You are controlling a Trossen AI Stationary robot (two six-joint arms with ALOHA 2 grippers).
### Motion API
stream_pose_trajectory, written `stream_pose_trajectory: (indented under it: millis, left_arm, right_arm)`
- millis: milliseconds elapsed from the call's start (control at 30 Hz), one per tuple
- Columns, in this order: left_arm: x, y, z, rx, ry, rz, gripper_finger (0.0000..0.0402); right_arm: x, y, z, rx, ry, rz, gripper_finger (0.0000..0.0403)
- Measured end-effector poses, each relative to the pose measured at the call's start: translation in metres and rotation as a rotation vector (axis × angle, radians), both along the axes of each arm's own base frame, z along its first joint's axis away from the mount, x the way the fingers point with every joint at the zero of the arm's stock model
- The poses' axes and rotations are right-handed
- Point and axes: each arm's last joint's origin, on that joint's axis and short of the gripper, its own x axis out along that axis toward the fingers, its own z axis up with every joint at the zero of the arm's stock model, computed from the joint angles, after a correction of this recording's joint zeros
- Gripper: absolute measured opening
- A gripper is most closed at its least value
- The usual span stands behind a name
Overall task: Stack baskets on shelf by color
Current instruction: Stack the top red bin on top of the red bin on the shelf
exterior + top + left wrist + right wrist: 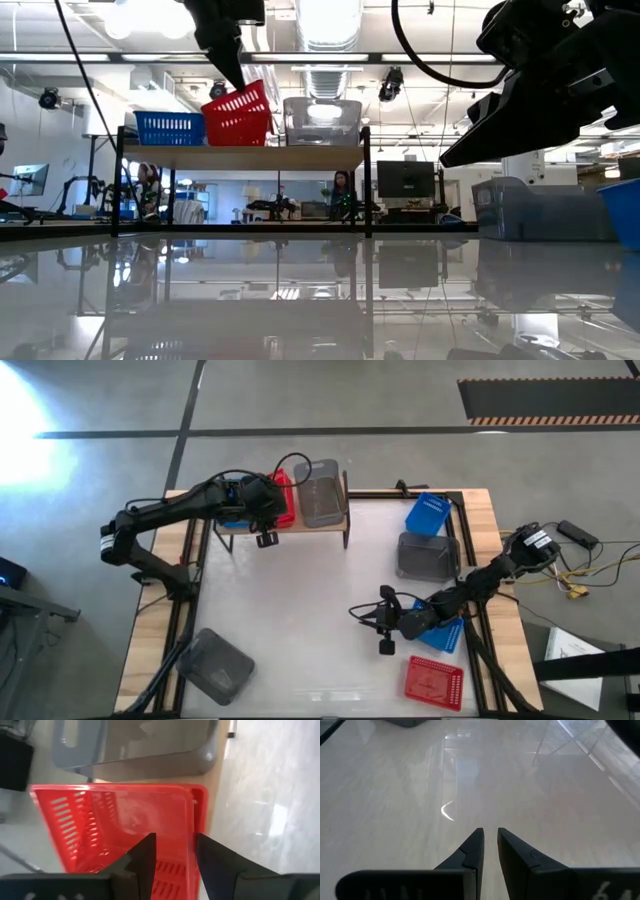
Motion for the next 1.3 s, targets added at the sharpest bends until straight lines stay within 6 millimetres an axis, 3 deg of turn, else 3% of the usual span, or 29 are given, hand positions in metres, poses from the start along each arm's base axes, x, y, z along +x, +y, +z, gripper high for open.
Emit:
stream_pose_trajectory:
  millis: [267,567,933,1300]
  left_arm:
    - [0.0,0.0,-0.012,-0.009,0.04,0.0,0.0113]
    - [0.0,0.0,-0.012,0.036,0.081,-0.051,0.0007]
    - [-0.005,-0.001,0.0,0.034,0.088,-0.05,0.0002]
    - [0.015,0.009,-0.026,0.095,0.24,0.033,0.0008]
  right_arm:
    - [0.0,0.0,0.0,0.0,0.0,0.0,0.0048]
    - [0.0,0.0,0.0,0.0,0.0,0.0,0.0048]
    - [0.0,0.0,0.0,0.001,0.0,0.0,0.0048]
    - [0.0,0.0,0.0,0.003,0.0,-0.002,0.0048]
